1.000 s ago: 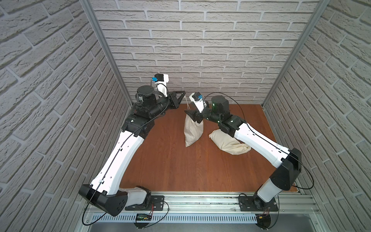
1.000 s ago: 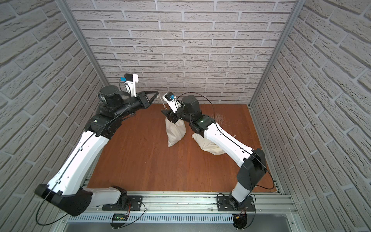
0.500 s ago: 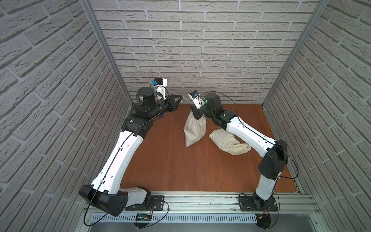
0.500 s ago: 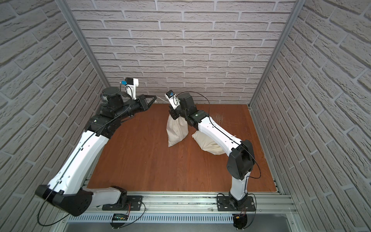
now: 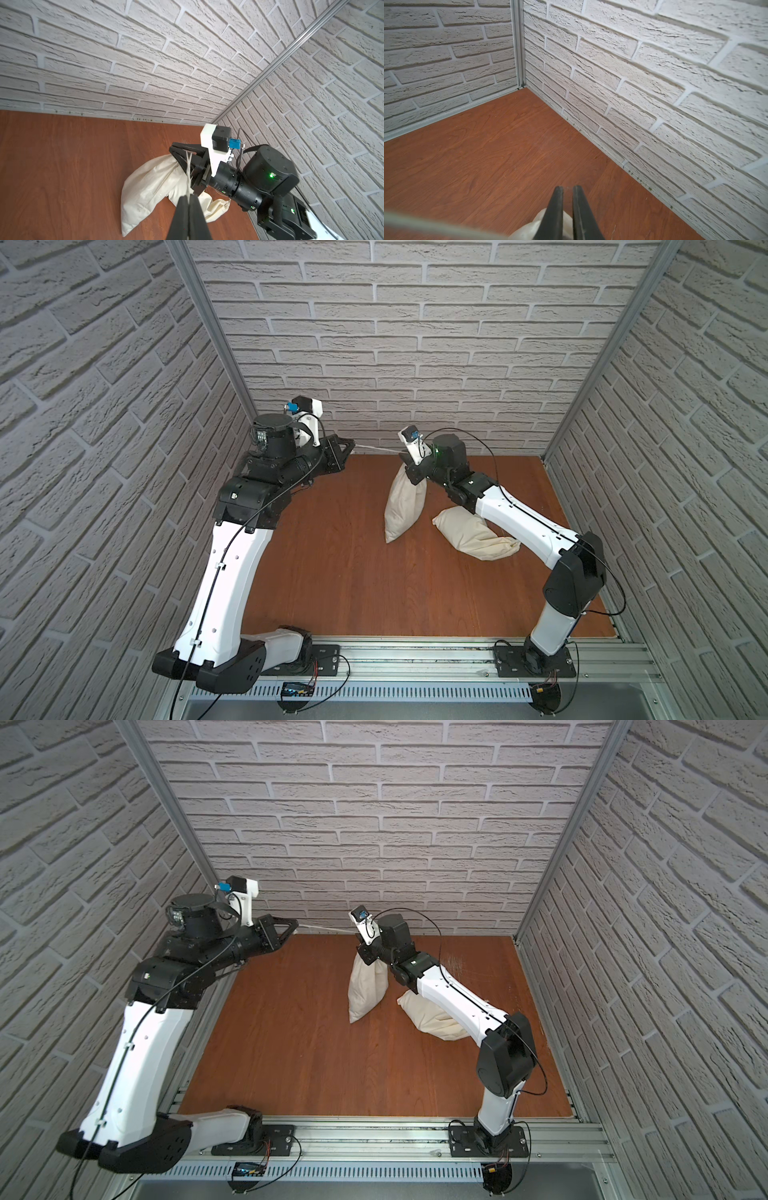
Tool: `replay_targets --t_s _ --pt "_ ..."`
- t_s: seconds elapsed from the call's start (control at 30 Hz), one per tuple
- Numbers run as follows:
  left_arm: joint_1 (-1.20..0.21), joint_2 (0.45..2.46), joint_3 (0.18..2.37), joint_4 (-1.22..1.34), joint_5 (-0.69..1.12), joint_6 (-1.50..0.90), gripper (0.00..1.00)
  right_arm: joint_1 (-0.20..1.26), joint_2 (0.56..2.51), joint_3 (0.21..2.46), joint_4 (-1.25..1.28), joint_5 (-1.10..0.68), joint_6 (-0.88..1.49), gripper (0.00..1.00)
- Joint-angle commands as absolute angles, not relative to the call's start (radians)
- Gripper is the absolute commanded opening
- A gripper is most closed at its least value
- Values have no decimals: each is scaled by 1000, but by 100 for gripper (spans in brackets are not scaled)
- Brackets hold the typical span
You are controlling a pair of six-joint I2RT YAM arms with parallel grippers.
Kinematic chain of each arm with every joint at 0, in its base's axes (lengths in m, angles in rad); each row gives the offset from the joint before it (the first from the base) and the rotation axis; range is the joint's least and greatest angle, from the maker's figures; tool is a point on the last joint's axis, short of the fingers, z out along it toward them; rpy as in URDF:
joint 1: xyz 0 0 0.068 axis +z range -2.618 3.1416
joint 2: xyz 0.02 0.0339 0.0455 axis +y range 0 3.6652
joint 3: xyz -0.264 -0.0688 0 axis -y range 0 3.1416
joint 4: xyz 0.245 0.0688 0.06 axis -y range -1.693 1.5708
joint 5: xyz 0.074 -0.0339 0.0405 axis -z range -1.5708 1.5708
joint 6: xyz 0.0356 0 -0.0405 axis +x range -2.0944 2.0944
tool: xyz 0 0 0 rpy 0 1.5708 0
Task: Close the soil bag
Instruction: Frap the soil bag at the center of the board.
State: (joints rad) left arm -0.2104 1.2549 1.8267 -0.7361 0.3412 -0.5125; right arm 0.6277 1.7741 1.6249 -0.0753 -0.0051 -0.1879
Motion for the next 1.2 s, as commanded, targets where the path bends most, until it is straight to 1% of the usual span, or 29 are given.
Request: replay_targets --t_s 0.0,0.13,0.27,0.4,0.43,0.5,0.6,0.7,0.8,0.9,0.97,1.03,1.1,1.17 --pt "-147 1073 1995 -465 183 -451 0 380 1848 1528 -429 374 -155 15" --pt "-144 1084 1950 -463 174 -449 0 380 1808 1521 -430 296 -133 17" --pt "-143 1090 1841 -439 217 -470 0 414 1773 1480 -389 205 -111 11" --pt "-151 1104 1685 -368 333 -525 0 449 1749 1467 -344 81 -92 8" --pt "-165 1111 1651 -363 336 -523 0 455 1739 1465 -324 52 -83 8" --pt "-230 1123 1564 -367 281 -486 0 466 1710 1464 -274 -43 -54 7" --pt "-323 1140 1449 -352 187 -440 1 479 1677 1466 -216 -130 -19 6" --pt "-399 1186 1353 -316 127 -420 9 485 1657 1478 -202 -189 -1 6" --pt "-475 1266 1295 -281 98 -391 29 484 1620 1453 -186 -201 8 5" --pt "-546 1358 1263 -223 106 -353 43 486 1591 1440 -178 -271 29 5" --pt "-594 1412 1256 -192 93 -314 53 489 1580 1444 -174 -320 56 5" --pt "-619 1466 1247 -157 93 -299 59 509 1570 1449 -176 -334 63 6" --pt "-620 1492 1209 -82 101 -316 62 534 1559 1457 -194 -330 57 9" --pt "-617 1503 1165 5 104 -329 63 549 1550 1458 -224 -332 53 14"
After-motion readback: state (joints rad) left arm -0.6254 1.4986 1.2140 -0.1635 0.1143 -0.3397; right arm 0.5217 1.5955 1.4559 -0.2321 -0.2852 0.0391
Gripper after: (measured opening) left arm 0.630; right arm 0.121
